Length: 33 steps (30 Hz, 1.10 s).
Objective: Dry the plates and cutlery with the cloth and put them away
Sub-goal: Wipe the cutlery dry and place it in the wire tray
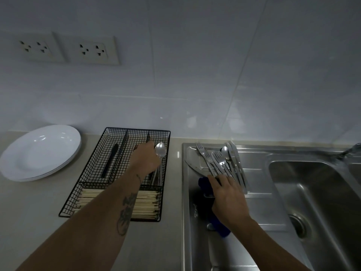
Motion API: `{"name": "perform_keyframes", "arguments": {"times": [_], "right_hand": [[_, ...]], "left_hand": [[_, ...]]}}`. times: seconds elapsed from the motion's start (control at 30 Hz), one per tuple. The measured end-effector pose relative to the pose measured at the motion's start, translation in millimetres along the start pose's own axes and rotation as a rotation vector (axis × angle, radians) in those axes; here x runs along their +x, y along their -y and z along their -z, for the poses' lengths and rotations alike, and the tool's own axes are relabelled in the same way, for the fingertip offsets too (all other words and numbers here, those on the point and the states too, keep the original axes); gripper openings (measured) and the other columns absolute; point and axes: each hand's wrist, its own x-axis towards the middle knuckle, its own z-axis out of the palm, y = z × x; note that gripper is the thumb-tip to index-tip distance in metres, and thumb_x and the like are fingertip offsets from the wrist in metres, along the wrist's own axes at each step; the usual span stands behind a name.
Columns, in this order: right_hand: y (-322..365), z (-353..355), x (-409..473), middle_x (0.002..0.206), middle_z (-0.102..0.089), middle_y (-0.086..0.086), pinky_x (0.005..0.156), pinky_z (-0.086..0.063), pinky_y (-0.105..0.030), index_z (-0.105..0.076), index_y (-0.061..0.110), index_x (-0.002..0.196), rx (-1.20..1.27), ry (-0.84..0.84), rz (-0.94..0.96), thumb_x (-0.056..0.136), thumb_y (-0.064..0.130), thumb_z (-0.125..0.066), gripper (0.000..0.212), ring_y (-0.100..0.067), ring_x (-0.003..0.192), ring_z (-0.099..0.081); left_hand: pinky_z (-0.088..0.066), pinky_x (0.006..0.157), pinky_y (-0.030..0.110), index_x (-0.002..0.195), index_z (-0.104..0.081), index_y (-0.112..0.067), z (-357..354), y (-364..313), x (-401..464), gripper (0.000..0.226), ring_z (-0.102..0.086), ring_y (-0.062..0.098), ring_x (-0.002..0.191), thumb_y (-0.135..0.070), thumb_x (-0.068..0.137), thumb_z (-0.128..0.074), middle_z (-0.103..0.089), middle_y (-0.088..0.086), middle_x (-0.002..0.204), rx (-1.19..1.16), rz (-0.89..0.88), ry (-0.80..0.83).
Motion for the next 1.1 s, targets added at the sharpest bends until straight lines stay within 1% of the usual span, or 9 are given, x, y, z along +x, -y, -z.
{"name": "perform_keyframes", "arguments": {"times": [0.13, 0.23, 0.3, 0.43, 0.57, 0.73, 0.83, 0.97, 1.1], "right_hand": [[-7, 6, -3, 0.103, -0.062, -0.006, 0.073, -0.052, -0.036, -0.063, 0.014, 0.115, -0.012, -0.021, -0.017, 0.048, 0.013, -0.082, 0.07, -0.025, 0.09, -0.059], [-22, 11, -10, 0.1, -0.063, -0.006, 0.072, -0.053, -0.036, -0.065, 0.014, 0.111, -0.043, -0.053, -0.061, 0.047, 0.011, -0.078, 0.066, -0.026, 0.087, -0.059], [-33, 12, -18, 0.096, -0.062, -0.008, 0.068, -0.052, -0.036, -0.066, 0.012, 0.108, -0.045, -0.058, -0.091, 0.047, 0.007, -0.076, 0.062, -0.027, 0.082, -0.057], [-58, 12, -35, 0.094, -0.061, -0.008, 0.065, -0.05, -0.034, -0.066, 0.012, 0.104, -0.036, -0.067, -0.165, 0.049, 0.009, -0.078, 0.057, -0.025, 0.079, -0.055], [-78, 10, -46, 0.097, -0.059, -0.005, 0.068, -0.046, -0.029, -0.063, 0.015, 0.11, -0.008, -0.038, -0.233, 0.052, 0.015, -0.079, 0.06, -0.021, 0.081, -0.053], [-96, -1, -50, 0.109, -0.054, -0.006, 0.075, -0.047, -0.029, -0.052, 0.015, 0.123, 0.112, -0.005, -0.252, 0.061, 0.019, -0.076, 0.067, -0.021, 0.092, -0.05], [-101, -10, -54, 0.107, -0.055, -0.005, 0.076, -0.047, -0.031, -0.05, 0.014, 0.121, 0.213, -0.019, -0.213, 0.063, 0.021, -0.07, 0.061, -0.023, 0.092, -0.052], [-107, -24, -68, 0.127, -0.052, -0.003, 0.098, -0.044, -0.044, -0.048, 0.023, 0.125, 0.189, 0.009, -0.2, 0.07, 0.031, -0.06, 0.057, -0.028, 0.119, -0.046], [-110, -27, -74, 0.144, -0.041, 0.0, 0.106, -0.036, -0.049, -0.037, 0.031, 0.135, 0.204, 0.06, -0.232, 0.069, 0.03, -0.058, 0.07, -0.033, 0.133, -0.034]], "left_hand": [[-0.037, 0.059, 0.027, 0.087, -0.058, -0.012, -10, -18, -18, 0.017, -0.058, 0.024, 0.084, -0.002, 0.074, -0.055, -0.06, 0.005, 0.093, -0.092, -0.088, -0.087], [-0.049, 0.076, 0.031, 0.107, -0.064, -0.01, -24, -50, -40, 0.033, -0.058, 0.024, 0.097, -0.001, 0.079, -0.05, -0.06, 0.007, 0.107, -0.17, -0.167, -0.097], [-0.052, 0.085, 0.037, 0.113, -0.065, -0.013, -37, -71, -53, 0.032, -0.059, 0.021, 0.1, -0.006, 0.085, -0.051, -0.061, 0.005, 0.11, -0.193, -0.217, -0.029], [-0.052, 0.083, 0.032, 0.111, -0.068, -0.016, -67, -111, -72, 0.027, -0.061, 0.018, 0.093, -0.01, 0.091, -0.051, -0.065, 0.003, 0.108, -0.178, -0.282, 0.136], [-0.055, 0.08, 0.035, 0.101, -0.07, -0.01, -85, -144, -74, 0.025, -0.063, 0.02, 0.086, -0.007, 0.092, -0.047, -0.067, 0.008, 0.102, -0.175, -0.311, 0.218], [-0.047, 0.089, 0.033, 0.111, -0.067, -0.005, -104, -178, -62, 0.032, -0.055, 0.025, 0.108, 0.002, 0.085, -0.05, -0.06, 0.008, 0.117, -0.093, -0.378, 0.266], [-0.049, 0.085, 0.034, 0.103, -0.069, -0.008, -120, -191, -54, 0.031, -0.055, 0.025, 0.104, 0.004, 0.08, -0.051, -0.061, 0.004, 0.111, 0.004, -0.408, 0.257], [-0.05, 0.077, 0.033, 0.092, -0.067, -0.012, -137, -202, -47, 0.017, -0.054, 0.02, 0.097, -0.004, 0.081, -0.057, -0.059, 0.0, 0.101, 0.121, -0.315, 0.217], [-0.055, 0.079, 0.04, 0.085, -0.066, -0.013, -142, -216, -42, 0.007, -0.06, 0.023, 0.089, -0.014, 0.084, -0.059, -0.063, 0.005, 0.092, 0.156, -0.185, 0.145]]}}
